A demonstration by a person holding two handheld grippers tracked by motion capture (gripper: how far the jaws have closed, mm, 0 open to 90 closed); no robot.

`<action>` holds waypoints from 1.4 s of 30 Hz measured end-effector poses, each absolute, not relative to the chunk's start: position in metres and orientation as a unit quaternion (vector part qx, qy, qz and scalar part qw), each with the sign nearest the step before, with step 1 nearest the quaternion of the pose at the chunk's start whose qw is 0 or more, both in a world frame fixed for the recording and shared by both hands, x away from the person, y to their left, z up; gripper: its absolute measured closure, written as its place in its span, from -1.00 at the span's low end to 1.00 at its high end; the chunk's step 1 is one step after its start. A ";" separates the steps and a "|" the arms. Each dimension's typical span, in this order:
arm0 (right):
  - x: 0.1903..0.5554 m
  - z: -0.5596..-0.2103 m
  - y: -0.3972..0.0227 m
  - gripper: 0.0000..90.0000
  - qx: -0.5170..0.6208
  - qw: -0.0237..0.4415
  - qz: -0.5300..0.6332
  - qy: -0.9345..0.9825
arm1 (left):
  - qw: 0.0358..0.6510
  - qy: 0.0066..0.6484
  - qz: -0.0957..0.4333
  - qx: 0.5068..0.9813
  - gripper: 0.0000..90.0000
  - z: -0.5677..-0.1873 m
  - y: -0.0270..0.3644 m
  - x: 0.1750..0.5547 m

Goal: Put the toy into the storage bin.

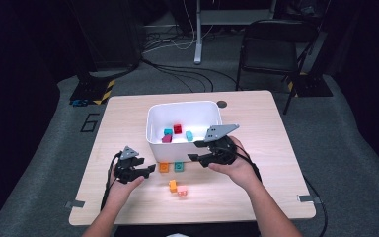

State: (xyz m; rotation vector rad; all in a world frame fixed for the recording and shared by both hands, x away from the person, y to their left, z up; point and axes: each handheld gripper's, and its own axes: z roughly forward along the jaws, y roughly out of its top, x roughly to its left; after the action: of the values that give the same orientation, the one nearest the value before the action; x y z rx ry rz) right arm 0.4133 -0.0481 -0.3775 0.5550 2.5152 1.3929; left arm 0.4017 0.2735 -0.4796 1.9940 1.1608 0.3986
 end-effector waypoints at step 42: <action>0.407 -0.384 -0.069 0.06 0.204 0.108 0.505 0.832 | 0.358 0.475 0.165 0.787 0.15 -0.518 0.233 0.408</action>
State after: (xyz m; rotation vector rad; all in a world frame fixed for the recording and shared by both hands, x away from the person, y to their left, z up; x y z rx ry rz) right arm 0.4065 -0.0689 -0.3842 0.5995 2.4483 1.4858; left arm 0.4076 0.2326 -0.5182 2.0303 1.2262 0.4258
